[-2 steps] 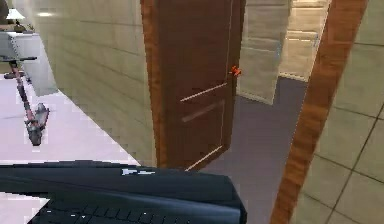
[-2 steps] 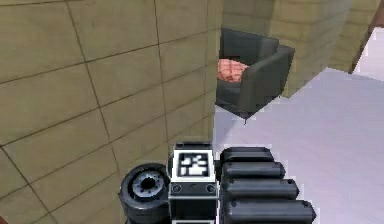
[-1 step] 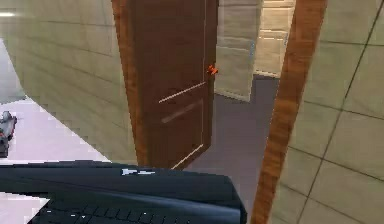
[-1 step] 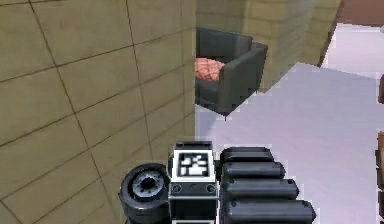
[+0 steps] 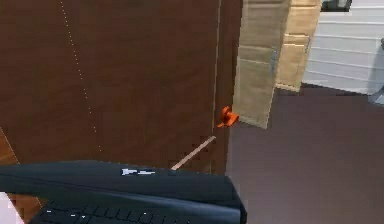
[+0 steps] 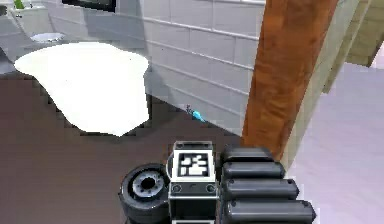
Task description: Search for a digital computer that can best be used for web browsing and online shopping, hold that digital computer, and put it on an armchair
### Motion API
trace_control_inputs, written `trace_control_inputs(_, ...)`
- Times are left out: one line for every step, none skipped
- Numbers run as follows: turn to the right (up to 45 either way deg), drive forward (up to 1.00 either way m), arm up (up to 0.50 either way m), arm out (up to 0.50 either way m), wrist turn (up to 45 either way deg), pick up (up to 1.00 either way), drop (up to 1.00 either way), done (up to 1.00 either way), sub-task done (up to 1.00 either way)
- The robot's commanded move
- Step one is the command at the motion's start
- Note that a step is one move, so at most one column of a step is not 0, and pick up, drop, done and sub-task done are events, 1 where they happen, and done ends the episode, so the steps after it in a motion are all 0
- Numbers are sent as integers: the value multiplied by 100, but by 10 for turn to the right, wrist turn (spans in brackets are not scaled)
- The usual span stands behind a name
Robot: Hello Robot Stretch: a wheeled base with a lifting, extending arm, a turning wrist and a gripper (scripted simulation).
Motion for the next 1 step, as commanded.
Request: trace_control_inputs(360, 0, 0, 0, 0, 0, 0, 0, 0)
